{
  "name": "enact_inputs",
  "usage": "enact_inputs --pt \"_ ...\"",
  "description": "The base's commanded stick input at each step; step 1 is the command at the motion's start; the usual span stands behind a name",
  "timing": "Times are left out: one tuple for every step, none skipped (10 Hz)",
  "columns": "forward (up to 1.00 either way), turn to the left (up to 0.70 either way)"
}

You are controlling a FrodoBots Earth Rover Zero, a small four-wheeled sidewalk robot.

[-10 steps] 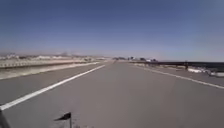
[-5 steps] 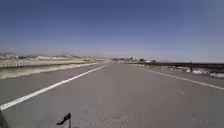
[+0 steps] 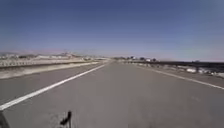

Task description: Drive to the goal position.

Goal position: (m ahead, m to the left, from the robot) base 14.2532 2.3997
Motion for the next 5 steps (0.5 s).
enact_inputs --pt "1.00 0.00" --pt "1.00 0.00" --pt "1.00 0.00" --pt "1.00 0.00" --pt "1.00 0.00"
